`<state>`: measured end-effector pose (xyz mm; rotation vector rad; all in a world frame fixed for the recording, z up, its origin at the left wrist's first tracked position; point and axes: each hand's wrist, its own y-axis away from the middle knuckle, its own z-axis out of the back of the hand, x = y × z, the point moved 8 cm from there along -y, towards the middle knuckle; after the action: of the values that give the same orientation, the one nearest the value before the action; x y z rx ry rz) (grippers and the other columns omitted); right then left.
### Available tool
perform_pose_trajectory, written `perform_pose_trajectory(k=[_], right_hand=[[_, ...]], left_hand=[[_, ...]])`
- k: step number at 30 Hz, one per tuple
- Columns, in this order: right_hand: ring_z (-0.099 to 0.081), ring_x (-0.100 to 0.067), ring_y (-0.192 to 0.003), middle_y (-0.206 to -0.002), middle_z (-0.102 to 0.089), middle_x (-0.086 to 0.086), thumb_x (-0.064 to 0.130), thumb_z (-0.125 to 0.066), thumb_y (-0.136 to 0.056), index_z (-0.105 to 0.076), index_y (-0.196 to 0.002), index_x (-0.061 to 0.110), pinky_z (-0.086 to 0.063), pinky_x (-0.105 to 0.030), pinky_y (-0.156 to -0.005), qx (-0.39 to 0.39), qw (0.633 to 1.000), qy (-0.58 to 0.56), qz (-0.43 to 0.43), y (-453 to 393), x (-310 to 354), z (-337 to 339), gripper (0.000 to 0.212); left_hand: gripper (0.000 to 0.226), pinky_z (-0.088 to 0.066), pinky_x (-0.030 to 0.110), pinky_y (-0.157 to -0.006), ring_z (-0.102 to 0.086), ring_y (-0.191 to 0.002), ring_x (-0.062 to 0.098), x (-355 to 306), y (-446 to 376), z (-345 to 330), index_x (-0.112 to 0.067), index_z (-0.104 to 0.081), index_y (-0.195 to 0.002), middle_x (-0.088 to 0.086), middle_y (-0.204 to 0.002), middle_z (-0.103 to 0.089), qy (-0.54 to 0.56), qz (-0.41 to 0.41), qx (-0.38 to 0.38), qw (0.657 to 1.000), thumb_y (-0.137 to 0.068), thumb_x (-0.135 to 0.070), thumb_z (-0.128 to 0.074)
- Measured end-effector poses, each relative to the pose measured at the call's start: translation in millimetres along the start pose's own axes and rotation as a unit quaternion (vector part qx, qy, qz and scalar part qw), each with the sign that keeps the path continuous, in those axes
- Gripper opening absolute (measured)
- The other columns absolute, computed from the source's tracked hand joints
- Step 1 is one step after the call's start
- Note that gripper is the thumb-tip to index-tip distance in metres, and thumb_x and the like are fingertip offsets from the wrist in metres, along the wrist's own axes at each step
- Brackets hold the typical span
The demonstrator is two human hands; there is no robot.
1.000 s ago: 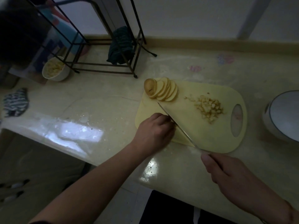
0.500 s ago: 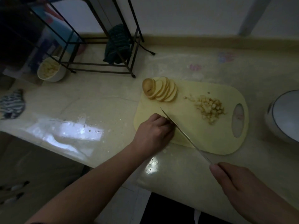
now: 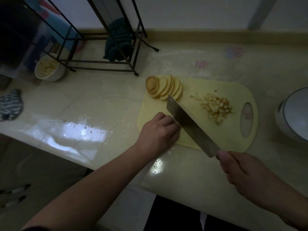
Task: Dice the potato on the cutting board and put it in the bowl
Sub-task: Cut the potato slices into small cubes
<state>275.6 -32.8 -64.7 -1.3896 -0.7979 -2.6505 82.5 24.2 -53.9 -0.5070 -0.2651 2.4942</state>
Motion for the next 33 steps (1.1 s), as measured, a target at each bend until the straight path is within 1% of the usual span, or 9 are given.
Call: perform_pose_trajectory(k=[6, 10, 12, 15, 18, 21, 24, 27, 33], right_hand=[[-0.035, -0.006, -0.043, -0.048, -0.040, 0.003, 0.080, -0.025, -0.077, -0.043, -0.066, 0.012, -0.028, -0.021, -0.044, 0.012, 1.000, 0.000, -0.013, -4.9, 3.4, 0.0, 0.071], [-0.023, -0.014, -0.041, -0.052, -0.031, 0.000, 0.079, -0.038, -0.070, -0.042, -0.060, 0.021, -0.020, -0.018, -0.041, 0.082, 0.982, -0.136, -0.104, -7.3, -5.0, 0.8, 0.060], [-0.021, -0.014, -0.043, -0.054, -0.029, -0.001, 0.081, -0.040, -0.073, -0.042, -0.061, 0.021, -0.020, -0.018, -0.043, 0.099, 0.977, -0.143, -0.119, -6.7, -6.2, 3.1, 0.061], [-0.030, -0.009, -0.039, -0.048, -0.035, 0.005, 0.079, -0.032, -0.081, -0.043, -0.062, 0.016, -0.025, -0.019, -0.038, 0.076, 0.993, -0.064, -0.071, -8.6, 1.0, 7.1, 0.066], [-0.038, -0.006, -0.043, -0.049, -0.042, 0.003, 0.081, -0.026, -0.076, -0.044, -0.071, 0.012, -0.030, -0.021, -0.045, 0.048, 0.999, 0.015, 0.001, -9.9, 13.6, 7.1, 0.072], [-0.047, -0.008, -0.048, -0.058, -0.053, -0.005, 0.077, -0.023, -0.078, -0.045, -0.062, 0.010, -0.035, -0.026, -0.051, 0.029, 0.997, 0.058, 0.034, -9.5, 24.6, 8.4, 0.072], [-0.053, -0.013, -0.055, -0.063, -0.057, -0.005, 0.070, -0.024, -0.087, -0.046, -0.060, 0.013, -0.038, -0.028, -0.058, 0.025, 0.996, 0.074, 0.047, -8.3, 32.0, 7.5, 0.067], [-0.055, -0.011, -0.058, -0.064, -0.060, 0.003, 0.064, -0.030, -0.084, -0.047, -0.059, 0.016, -0.039, -0.025, -0.060, 0.028, 0.994, 0.086, 0.057, -7.6, 33.1, 3.5, 0.057], [-0.055, -0.009, -0.059, -0.066, -0.060, 0.008, 0.062, -0.030, -0.086, -0.049, -0.060, 0.017, -0.038, -0.021, -0.059, 0.026, 0.992, 0.097, 0.076, -3.2, 27.4, 1.5, 0.055]], left_hand=[[0.019, -0.051, 0.041, -0.061, -0.058, -0.079, 0.028, 3.0, 4.6, -2.5, -0.007, -0.076, -0.089, 0.009, -0.084, -0.064, 0.008, 0.010, 0.005, 1.000, -0.095, -0.020, -0.063], [0.021, -0.052, 0.043, -0.067, -0.059, -0.086, 0.030, 1.6, 8.2, -3.6, -0.005, -0.074, -0.098, 0.012, -0.093, -0.065, 0.016, 0.007, 0.028, 0.999, -0.097, -0.022, -0.062], [0.023, -0.054, 0.043, -0.071, -0.060, -0.092, 0.031, 0.3, 12.1, -3.5, -0.004, -0.073, -0.107, 0.013, -0.101, -0.065, 0.014, 0.001, 0.041, 0.999, -0.095, -0.022, -0.064], [0.026, -0.056, 0.041, -0.070, -0.062, -0.095, 0.032, -1.0, 14.8, 0.0, -0.003, -0.072, -0.111, 0.014, -0.105, -0.066, 0.005, -0.005, 0.028, 1.000, -0.096, -0.022, -0.065], [0.024, -0.056, 0.041, -0.068, -0.065, -0.092, 0.033, -3.5, 13.5, 5.5, -0.003, -0.074, -0.107, 0.014, -0.103, -0.068, -0.009, -0.007, 0.004, 1.000, -0.097, -0.021, -0.062], [0.015, -0.056, 0.040, -0.065, -0.066, -0.088, 0.034, -1.8, 14.7, 6.1, -0.003, -0.075, -0.099, 0.014, -0.099, -0.070, -0.019, -0.003, -0.005, 1.000, -0.090, -0.010, -0.067], [0.009, -0.055, 0.039, -0.061, -0.065, -0.087, 0.033, 2.4, 15.1, 3.4, -0.005, -0.075, -0.091, 0.011, -0.096, -0.069, -0.012, 0.023, -0.001, 1.000, -0.086, -0.012, -0.071], [0.013, -0.054, 0.036, -0.060, -0.064, -0.085, 0.032, 3.3, 12.8, 2.5, -0.008, -0.076, -0.090, 0.009, -0.094, -0.069, -0.009, 0.036, -0.006, 0.999, -0.088, -0.019, -0.068], [0.015, -0.053, 0.038, -0.058, -0.063, -0.083, 0.034, 1.8, 11.6, 3.3, -0.008, -0.076, -0.089, 0.009, -0.091, -0.069, -0.009, 0.046, -0.015, 0.999, -0.088, -0.020, -0.066]])
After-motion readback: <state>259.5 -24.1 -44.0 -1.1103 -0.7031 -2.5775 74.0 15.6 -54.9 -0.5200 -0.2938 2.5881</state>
